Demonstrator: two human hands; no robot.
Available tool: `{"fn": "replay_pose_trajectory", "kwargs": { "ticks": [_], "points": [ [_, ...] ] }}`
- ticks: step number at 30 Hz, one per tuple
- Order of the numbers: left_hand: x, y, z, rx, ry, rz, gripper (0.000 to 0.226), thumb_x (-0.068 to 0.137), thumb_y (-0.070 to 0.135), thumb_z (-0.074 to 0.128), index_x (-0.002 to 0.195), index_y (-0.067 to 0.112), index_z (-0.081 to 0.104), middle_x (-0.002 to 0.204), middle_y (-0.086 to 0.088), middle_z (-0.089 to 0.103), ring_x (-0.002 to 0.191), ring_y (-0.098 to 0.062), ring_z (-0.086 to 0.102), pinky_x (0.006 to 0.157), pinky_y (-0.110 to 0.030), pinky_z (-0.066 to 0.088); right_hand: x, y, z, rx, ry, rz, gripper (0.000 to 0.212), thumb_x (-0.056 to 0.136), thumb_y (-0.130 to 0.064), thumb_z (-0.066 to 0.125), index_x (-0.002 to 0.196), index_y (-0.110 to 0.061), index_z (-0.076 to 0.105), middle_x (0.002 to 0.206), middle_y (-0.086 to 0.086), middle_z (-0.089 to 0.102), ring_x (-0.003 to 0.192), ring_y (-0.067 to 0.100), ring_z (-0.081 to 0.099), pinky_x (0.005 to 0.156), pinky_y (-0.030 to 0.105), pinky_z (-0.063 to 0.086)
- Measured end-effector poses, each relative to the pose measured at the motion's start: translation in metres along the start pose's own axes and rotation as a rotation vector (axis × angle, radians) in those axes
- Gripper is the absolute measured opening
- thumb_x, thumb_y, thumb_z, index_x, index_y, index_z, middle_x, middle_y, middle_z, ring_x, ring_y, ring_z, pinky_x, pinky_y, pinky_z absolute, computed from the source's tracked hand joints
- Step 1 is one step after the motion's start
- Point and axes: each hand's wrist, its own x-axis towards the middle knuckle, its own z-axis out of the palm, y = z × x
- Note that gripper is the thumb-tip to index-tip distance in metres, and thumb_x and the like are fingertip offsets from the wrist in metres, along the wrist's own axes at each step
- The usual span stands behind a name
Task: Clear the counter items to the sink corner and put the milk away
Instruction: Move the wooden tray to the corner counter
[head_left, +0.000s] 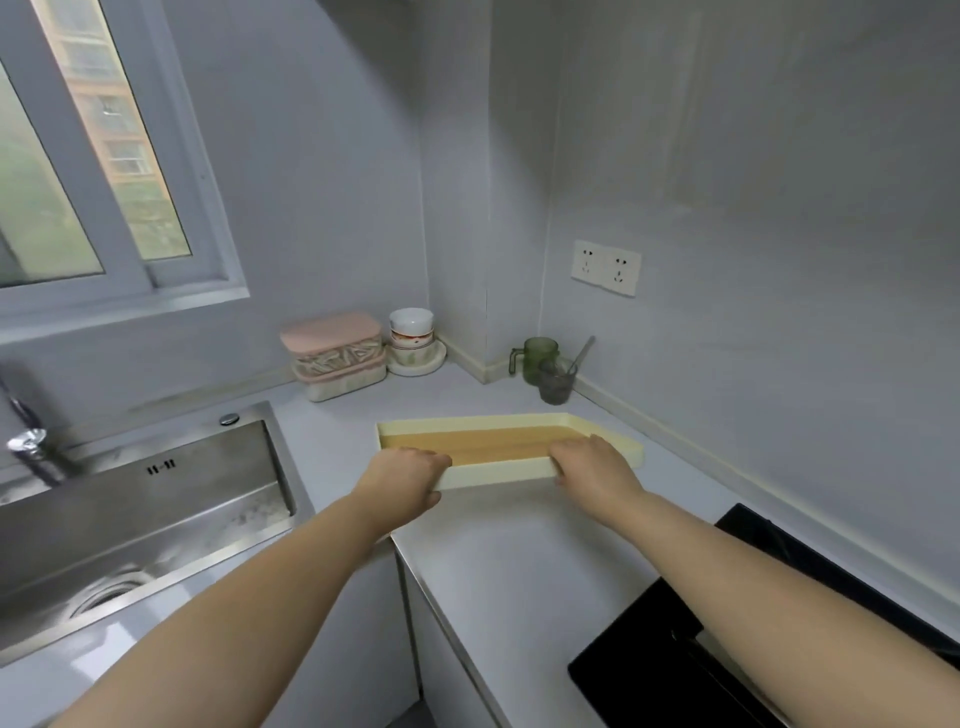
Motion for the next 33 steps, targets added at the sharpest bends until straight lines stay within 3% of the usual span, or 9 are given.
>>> {"fn": "replay_pose_trajectory", "kwargs": {
  "ticks": [2,9,13,18,24,28,33],
  "points": [
    [0.01,-0.021,0.013,-0.027,-0.013,-0.004,0.024,0.087,0.024,0.049,0.109,0.015,0.052,0.109,-0.002,0.062,0.102,-0.025,0.057,0.069,-0.029,0.037,0.024,-0.008,0.009,0.049,-0.039,0.01,0.01,0.09,-0.012,0.047,0.086,-0.017,0.04,0.108,0.011,0.06,0.094,0.025,0.053,0.069,0.03,0.031],
    [0.065,-0.119,0.052,-0.118,0.036,0.018,0.025,0.086,0.023,0.05,0.108,0.016,0.059,0.106,-0.001,0.058,0.104,-0.02,0.049,0.076,-0.032,0.043,0.121,-0.048,0.046,0.089,-0.057,0.098,0.007,0.087,-0.012,0.048,0.092,-0.016,0.05,0.104,0.008,0.061,0.095,0.029,0.057,0.065,0.031,0.034],
    [0.097,-0.176,0.07,-0.138,-0.015,0.059,0.027,0.086,0.03,0.052,0.107,0.014,0.06,0.105,-0.003,0.058,0.102,-0.023,0.052,0.077,-0.032,0.044,0.183,-0.068,0.058,0.074,-0.025,0.119,0.014,0.084,-0.006,0.047,0.084,-0.019,0.046,0.101,0.006,0.058,0.091,0.025,0.055,0.064,0.03,0.037],
    [0.137,-0.239,0.093,-0.207,-0.11,0.05,0.026,0.089,0.029,0.05,0.103,0.011,0.061,0.103,-0.006,0.061,0.097,-0.027,0.058,0.073,-0.03,0.042,0.26,-0.093,0.07,-0.001,-0.024,0.093,0.014,0.087,-0.007,0.047,0.096,-0.013,0.056,0.105,0.007,0.056,0.098,0.025,0.054,0.067,0.029,0.033],
    [0.166,-0.268,0.118,-0.285,-0.245,0.086,0.017,0.088,0.022,0.051,0.095,0.011,0.061,0.1,-0.008,0.06,0.093,-0.027,0.056,0.066,-0.025,0.035,0.301,-0.102,0.09,-0.093,-0.08,0.059,0.02,0.088,-0.004,0.043,0.103,-0.009,0.054,0.108,0.008,0.058,0.099,0.026,0.055,0.067,0.029,0.032],
    [0.178,-0.269,0.135,-0.31,-0.312,0.095,0.014,0.085,0.018,0.05,0.09,0.01,0.061,0.084,-0.003,0.049,0.077,-0.021,0.047,0.061,-0.027,0.034,0.315,-0.096,0.11,-0.108,-0.139,0.03,0.019,0.09,-0.006,0.043,0.104,-0.009,0.055,0.109,0.01,0.059,0.101,0.027,0.055,0.071,0.032,0.037],
    [0.191,-0.272,0.158,-0.352,-0.392,0.106,0.007,0.082,0.015,0.052,0.076,0.017,0.051,0.076,-0.001,0.046,0.075,-0.02,0.045,0.056,-0.028,0.031,0.337,-0.091,0.132,-0.102,-0.175,-0.038,0.022,0.093,-0.007,0.04,0.107,-0.007,0.056,0.112,0.01,0.058,0.104,0.026,0.055,0.076,0.031,0.041]
  ]
}}
